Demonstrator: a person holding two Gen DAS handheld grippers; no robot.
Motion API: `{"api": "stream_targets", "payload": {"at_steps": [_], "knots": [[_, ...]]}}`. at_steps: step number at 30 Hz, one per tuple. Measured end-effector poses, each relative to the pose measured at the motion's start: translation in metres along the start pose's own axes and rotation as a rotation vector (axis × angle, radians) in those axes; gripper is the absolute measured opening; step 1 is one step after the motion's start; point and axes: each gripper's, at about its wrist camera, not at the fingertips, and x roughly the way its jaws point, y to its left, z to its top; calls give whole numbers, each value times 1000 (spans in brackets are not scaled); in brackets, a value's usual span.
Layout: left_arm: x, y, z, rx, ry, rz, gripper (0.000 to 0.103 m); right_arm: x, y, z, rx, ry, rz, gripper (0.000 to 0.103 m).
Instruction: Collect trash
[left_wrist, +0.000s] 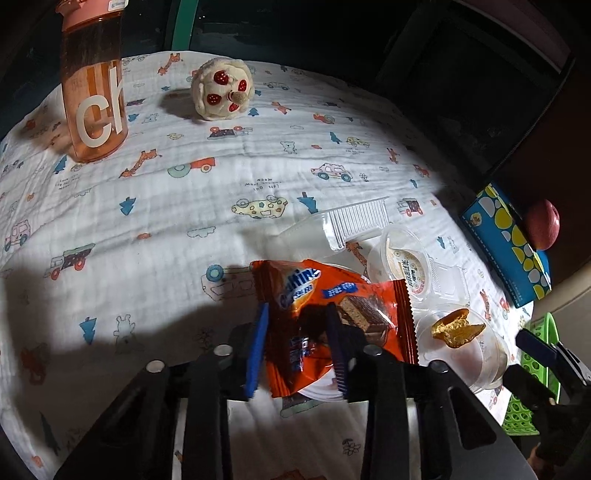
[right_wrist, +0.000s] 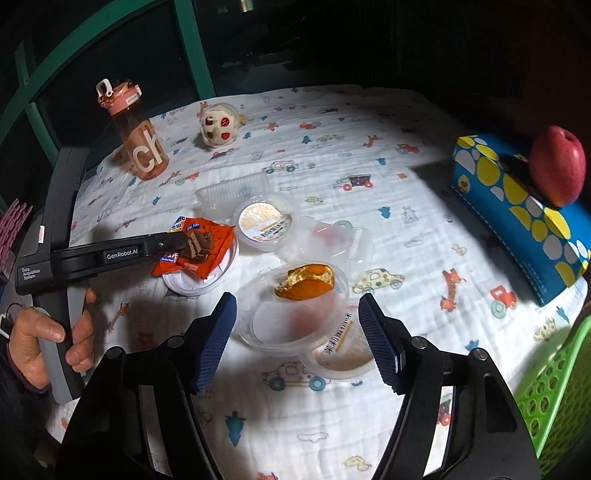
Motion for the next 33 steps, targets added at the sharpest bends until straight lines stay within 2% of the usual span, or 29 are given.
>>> {"api": "stream_targets", "payload": {"at_steps": [7, 20, 24, 26, 27, 33], "knots": [[-3, 2, -1, 22, -12, -3, 9, 31, 13, 7, -43, 51, -36, 56], [-28, -2, -3, 52, -61, 12, 6, 59, 18, 4, -114, 104, -105, 38], [-39, -2, -5, 49, -78, 5, 6, 55, 15, 1, -88, 89, -84, 36], [-45, -3, -5, 46, -85, -2, 6, 48, 14, 0, -72, 76, -61, 27], [-48, -4, -6, 45, -90, -7, 6, 44, 13, 0, -60, 73, -47, 18], [-67, -13, -6, 50, -125, -28, 6, 23, 9, -2, -18, 38, -10, 15]]}}
